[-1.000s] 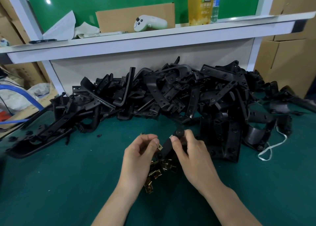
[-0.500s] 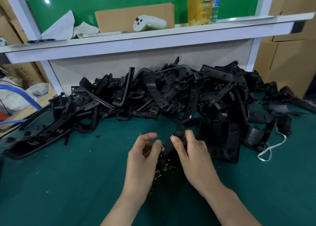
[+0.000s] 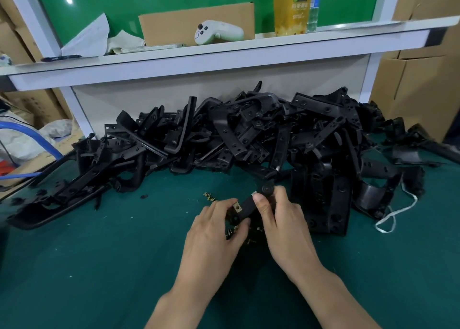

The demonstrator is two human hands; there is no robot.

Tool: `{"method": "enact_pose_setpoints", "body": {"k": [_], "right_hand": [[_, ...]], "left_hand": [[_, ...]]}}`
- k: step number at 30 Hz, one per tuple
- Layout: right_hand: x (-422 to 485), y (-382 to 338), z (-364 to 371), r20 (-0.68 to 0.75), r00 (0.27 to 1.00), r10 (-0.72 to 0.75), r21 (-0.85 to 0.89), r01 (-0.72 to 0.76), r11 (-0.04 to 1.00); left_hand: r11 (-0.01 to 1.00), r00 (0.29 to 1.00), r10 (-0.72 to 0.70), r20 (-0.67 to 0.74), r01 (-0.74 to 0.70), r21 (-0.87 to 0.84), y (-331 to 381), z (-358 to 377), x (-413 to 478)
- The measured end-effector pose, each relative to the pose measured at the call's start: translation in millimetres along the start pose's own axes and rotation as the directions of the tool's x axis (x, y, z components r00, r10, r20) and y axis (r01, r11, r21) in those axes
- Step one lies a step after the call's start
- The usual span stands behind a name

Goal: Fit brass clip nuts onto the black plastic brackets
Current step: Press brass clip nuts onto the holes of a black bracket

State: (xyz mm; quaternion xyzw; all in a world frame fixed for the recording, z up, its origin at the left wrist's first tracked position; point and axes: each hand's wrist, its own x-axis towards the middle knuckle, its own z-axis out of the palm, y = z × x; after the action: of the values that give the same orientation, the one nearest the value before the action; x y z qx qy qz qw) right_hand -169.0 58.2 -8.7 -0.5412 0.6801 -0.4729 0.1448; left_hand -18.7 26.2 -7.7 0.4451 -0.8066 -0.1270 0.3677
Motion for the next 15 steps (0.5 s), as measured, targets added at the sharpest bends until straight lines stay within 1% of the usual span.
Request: {"method": "enact_pose_setpoints", "body": {"k": [6, 15], "right_hand": [[0.4, -0.3, 0.1, 0.001, 1.0, 0.004, 0.012, -0.004, 1.0], [0.2, 0.9, 0.5, 0.006, 1.0, -0.007, 0.003, 0.007, 1.0]], "left_hand": [[0.998, 0.996, 0.05, -0.074, -0.048, 0.029, 1.5, 2.2, -1.9], [0.996, 0.993, 0.09, -0.082, -0.091, 0.002, -0.8, 1.5, -2.6]]}}
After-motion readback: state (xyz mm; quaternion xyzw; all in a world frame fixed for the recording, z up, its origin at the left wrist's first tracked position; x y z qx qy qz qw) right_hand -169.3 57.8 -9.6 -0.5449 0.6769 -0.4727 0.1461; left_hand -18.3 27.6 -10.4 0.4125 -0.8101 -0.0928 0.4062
